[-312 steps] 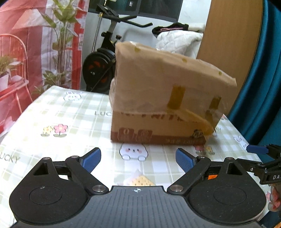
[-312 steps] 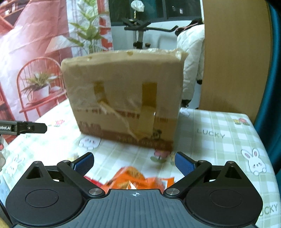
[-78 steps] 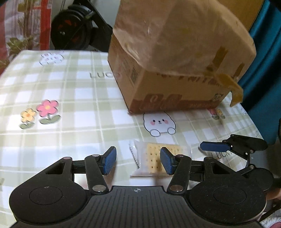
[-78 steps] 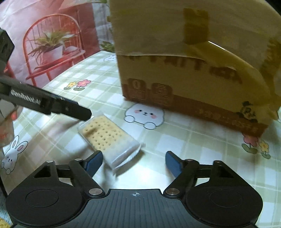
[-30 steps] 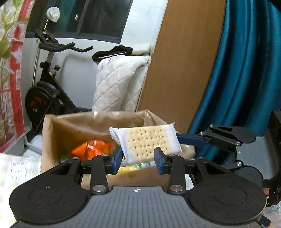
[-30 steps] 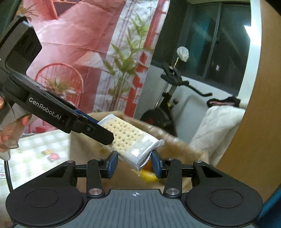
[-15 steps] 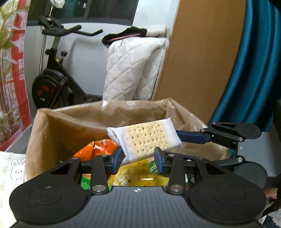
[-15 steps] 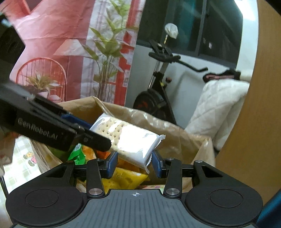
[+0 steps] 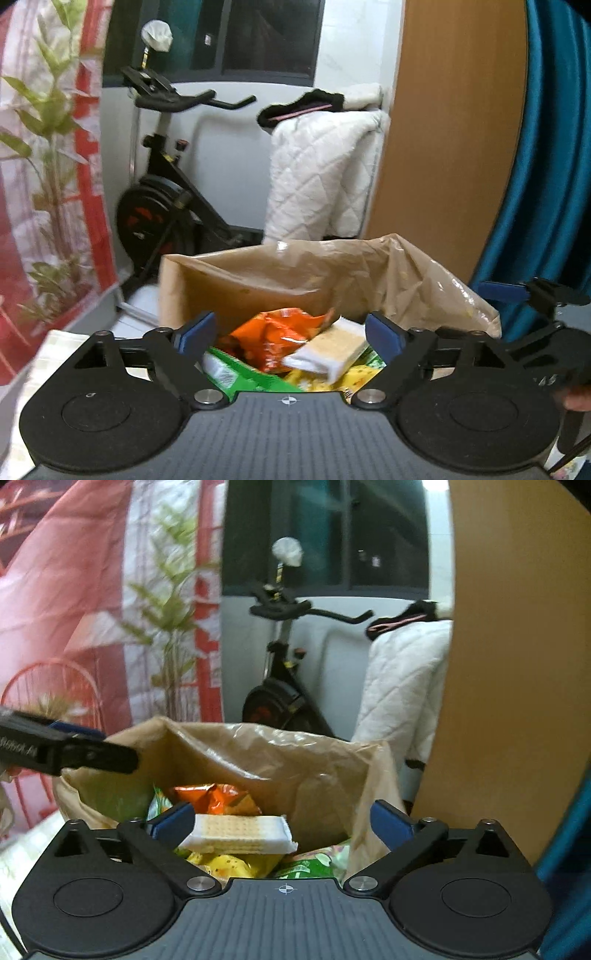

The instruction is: Organize snacks

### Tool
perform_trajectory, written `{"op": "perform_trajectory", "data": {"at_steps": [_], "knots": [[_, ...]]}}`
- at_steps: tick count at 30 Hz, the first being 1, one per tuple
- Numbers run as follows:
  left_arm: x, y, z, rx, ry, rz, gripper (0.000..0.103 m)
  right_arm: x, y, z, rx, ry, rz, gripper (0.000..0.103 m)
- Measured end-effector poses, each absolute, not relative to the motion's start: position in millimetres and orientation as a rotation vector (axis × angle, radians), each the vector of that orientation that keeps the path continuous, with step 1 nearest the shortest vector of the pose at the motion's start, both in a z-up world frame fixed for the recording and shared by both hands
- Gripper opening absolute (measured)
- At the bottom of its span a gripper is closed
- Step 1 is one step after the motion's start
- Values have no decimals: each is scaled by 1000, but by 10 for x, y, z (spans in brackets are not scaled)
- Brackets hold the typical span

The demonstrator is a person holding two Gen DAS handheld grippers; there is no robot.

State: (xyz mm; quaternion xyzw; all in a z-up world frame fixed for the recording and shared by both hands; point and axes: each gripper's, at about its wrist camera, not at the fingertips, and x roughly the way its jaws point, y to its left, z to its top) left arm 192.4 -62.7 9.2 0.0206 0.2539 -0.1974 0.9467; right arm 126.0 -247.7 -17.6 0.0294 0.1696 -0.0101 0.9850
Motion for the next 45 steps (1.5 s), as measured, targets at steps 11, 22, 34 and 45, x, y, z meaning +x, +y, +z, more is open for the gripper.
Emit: {"op": "perform_trajectory", "data": {"at_steps": [11,22,34,45], "knots": [[1451,-418,341,34,420,-309,97,883,-2411,-61,168,284,-75,102],[1102,-260,446,3,400,-202,99,528,-2145,39,155,244,-113,102],[793,-150,413,10,400,-141,99,233,-2016,-100,195,270,-106,102],[735,-134,447,17,388,-121,99,207,-1984,-64,196,261,-104,102]]}}
